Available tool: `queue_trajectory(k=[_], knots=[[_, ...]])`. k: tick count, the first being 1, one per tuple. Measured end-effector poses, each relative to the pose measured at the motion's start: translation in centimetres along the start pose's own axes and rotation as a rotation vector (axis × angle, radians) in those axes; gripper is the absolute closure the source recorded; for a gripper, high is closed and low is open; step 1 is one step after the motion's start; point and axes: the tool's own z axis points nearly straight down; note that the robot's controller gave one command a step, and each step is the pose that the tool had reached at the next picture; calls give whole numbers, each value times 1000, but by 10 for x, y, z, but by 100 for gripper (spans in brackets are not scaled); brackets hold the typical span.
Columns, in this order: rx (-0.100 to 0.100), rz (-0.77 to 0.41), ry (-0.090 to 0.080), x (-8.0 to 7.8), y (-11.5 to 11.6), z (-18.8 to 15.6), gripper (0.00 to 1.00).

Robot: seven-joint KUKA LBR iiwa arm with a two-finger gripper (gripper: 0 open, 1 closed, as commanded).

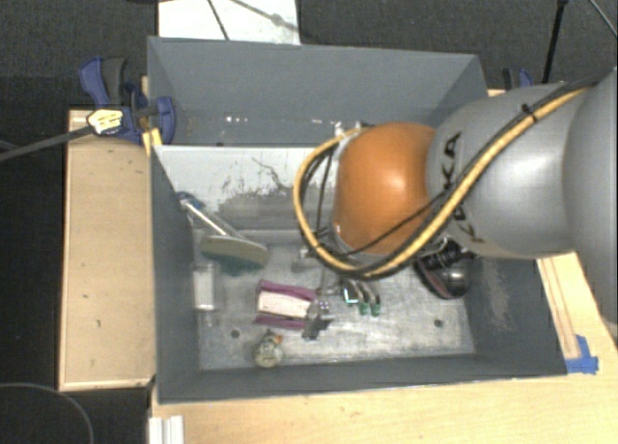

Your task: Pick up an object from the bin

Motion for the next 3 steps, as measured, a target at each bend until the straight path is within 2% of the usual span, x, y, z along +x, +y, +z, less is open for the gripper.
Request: queue_trajectory(k=[1, 2, 3], knots=[[-4, 129, -14, 1, -7, 85, 0], [-5, 133, -21, -1, -7, 82, 100], [1, -324, -15, -38, -22, -98, 100]])
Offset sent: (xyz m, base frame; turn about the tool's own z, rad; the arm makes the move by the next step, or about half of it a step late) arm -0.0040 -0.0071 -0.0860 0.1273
